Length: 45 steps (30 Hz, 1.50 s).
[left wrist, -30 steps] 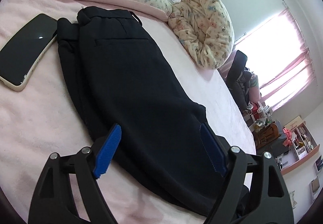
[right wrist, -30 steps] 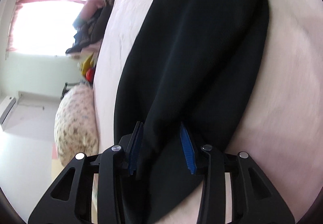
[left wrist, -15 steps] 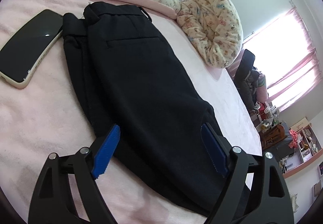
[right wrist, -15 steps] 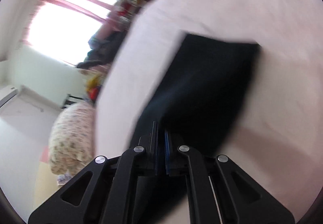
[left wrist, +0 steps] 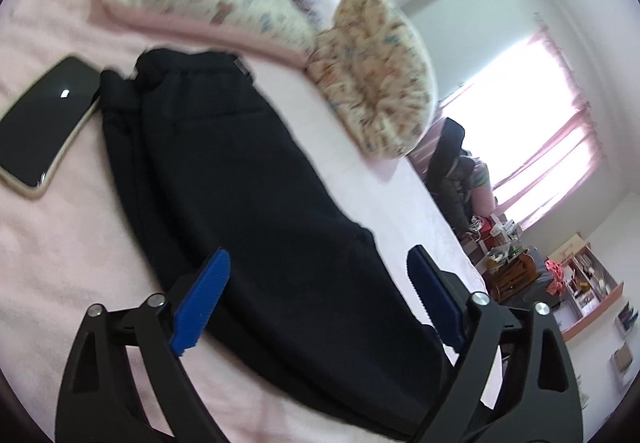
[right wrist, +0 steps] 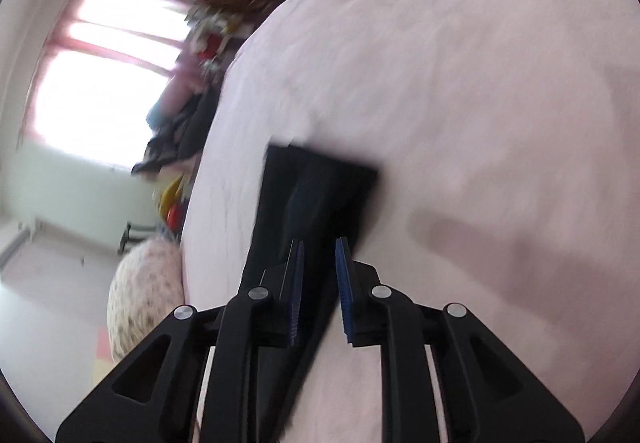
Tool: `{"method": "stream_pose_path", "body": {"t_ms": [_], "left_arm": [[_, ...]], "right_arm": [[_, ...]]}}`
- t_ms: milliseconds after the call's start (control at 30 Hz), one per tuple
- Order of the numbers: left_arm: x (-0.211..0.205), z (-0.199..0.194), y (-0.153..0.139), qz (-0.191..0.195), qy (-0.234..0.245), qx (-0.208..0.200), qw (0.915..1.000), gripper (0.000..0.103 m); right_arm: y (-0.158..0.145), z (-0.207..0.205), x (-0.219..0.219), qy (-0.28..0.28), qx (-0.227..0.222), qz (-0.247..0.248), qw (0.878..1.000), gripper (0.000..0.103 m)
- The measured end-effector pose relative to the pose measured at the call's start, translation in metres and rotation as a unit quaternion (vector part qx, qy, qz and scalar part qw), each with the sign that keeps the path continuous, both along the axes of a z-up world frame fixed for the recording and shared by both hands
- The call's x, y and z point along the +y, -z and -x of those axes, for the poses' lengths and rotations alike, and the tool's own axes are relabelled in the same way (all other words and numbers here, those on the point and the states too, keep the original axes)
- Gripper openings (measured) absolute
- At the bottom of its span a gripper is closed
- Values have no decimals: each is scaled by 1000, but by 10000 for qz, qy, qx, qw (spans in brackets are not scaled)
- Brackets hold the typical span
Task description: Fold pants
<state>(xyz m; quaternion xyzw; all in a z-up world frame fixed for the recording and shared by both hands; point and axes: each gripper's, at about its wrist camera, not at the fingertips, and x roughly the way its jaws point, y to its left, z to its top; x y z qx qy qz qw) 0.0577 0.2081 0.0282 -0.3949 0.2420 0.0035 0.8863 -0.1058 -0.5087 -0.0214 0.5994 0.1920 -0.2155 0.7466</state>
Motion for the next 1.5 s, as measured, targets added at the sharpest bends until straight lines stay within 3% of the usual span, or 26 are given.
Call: {"method": "stream_pose_path", "body": {"t_ms": [200,533,567,600,633,733,800,867,1000,1100,1133,1233,1267,1333,1400,1500], "left_arm": [[-8,-4,-1,-168,151,-13,9997,92],[-12,-9,6,-89,198,123,9997,92],[-12,-9,7,-89,198,131,9997,92],[-12,-10,7,-85,197,138,9997,92],[-12,-10,7,-79,197,144,9997,92],[-11,-11,8,-69,191,174,9996,92],[-11,-11,9,-57,192,202,9996,92],[-11,-11,9,-53,181,211,9996,92],[-10,-11,10,-72,142,225,9996,92],[-9,-11,12,-33,122,268,9996,92],[-8,-11,12,-13,110,276,9996,92],[-3,-11,10,24,106,256,9996,92],[-1,-10,8,25,91,248,9996,92],[10,-8,3,59,29,168,9998,94],[21,-7,-3,111,46,79,9999,96],[44,-7,-11,221,129,-20,9997,99]], "right_arm": [[21,-11,-26,103,56,-447,9989,18],[28,-32,-21,-155,-66,-885,9959,18],[29,-34,-20,-136,-61,-938,9955,26],[29,-35,-20,-117,-65,-971,9952,43],[30,-35,-21,-61,-52,-988,9951,47],[26,-41,-22,30,-52,-747,9972,44],[22,-45,-22,92,31,-423,9991,11],[18,-49,-23,71,116,-128,9998,7],[-13,-47,-19,18,-100,714,9974,6],[-28,-46,-11,21,-27,1267,9919,6],[-22,-46,-11,62,160,1263,9918,6],[21,-50,-20,-47,857,603,9945,7],[27,-47,-21,-62,747,519,9958,7],[23,-41,-23,-139,710,488,9962,11],[10,-32,-21,-26,913,530,9944,30],[-18,-15,-7,269,724,1020,9918,30]]}}
